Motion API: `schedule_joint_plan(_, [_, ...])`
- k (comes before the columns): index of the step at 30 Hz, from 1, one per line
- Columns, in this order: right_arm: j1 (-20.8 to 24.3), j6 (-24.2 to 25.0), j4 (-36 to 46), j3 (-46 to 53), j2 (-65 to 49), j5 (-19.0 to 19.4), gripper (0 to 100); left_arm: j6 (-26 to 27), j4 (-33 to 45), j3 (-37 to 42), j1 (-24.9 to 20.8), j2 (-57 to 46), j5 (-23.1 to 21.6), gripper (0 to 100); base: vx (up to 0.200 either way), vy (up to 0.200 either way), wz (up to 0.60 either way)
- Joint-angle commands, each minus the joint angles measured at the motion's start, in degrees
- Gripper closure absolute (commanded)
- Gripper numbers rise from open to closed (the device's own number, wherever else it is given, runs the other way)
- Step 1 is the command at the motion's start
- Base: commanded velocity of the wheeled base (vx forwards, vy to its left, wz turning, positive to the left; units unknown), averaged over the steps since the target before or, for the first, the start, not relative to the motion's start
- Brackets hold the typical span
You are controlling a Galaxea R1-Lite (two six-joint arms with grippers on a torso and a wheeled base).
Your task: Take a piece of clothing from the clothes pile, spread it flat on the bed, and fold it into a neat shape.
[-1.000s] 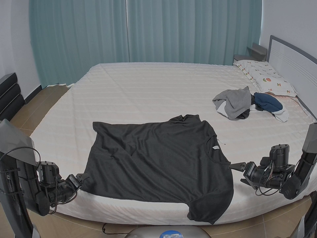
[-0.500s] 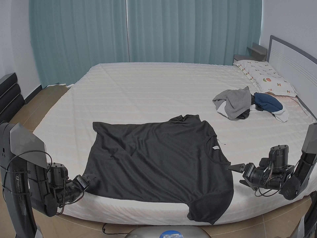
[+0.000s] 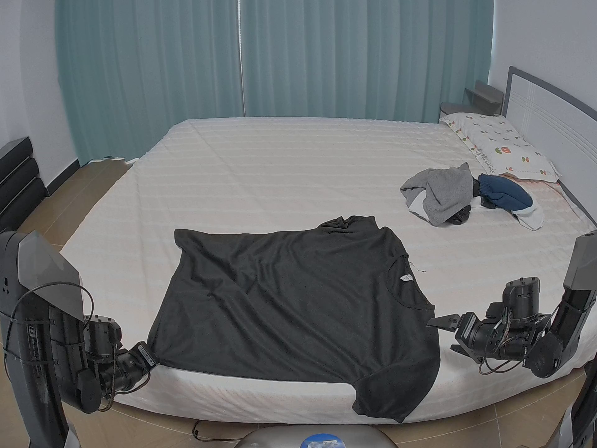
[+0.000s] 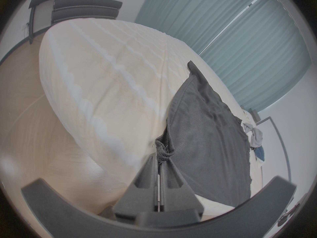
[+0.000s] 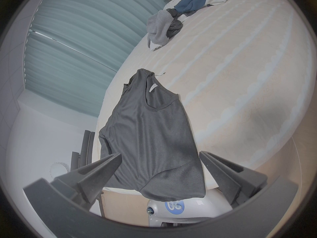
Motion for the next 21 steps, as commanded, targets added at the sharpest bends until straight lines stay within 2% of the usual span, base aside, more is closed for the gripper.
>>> schedule_joint_plan(1, [0.02, -0.59, 0.22, 0.3, 1.54, -0.05, 0, 1.64, -0.06, 2.45, 0.85, -0.06, 0.56, 100, 0.0, 0.0, 0.0])
schedule_joint_plan(8, [0.02, -2.0, 0.22, 0.92, 2.42, -0.05, 0, 4.28, 0.12, 2.98, 1.91, -0.33, 3.46, 100, 0.0, 0.0, 0.0])
schedule_joint_plan(9, [0.02, -2.96, 0.13, 0.92, 3.38, -0.14, 0, 6.3, 0.55, 3.07, 2.52, -0.33, 4.08, 100, 0.0, 0.0, 0.0])
schedule_joint_plan(15, [0.11, -4.63, -0.49, 0.56, 6.28, -0.05, 0, 7.62, 1.26, 3.07, 3.93, -0.5, 4.25, 100, 0.0, 0.0, 0.0])
schedule_joint_plan(21, [1.43, -4.63, -0.66, -1.11, 7.34, -0.05, 0, 7.88, 8.82, 3.07, 2.7, -3.4, 3.81, 100, 0.0, 0.0, 0.0])
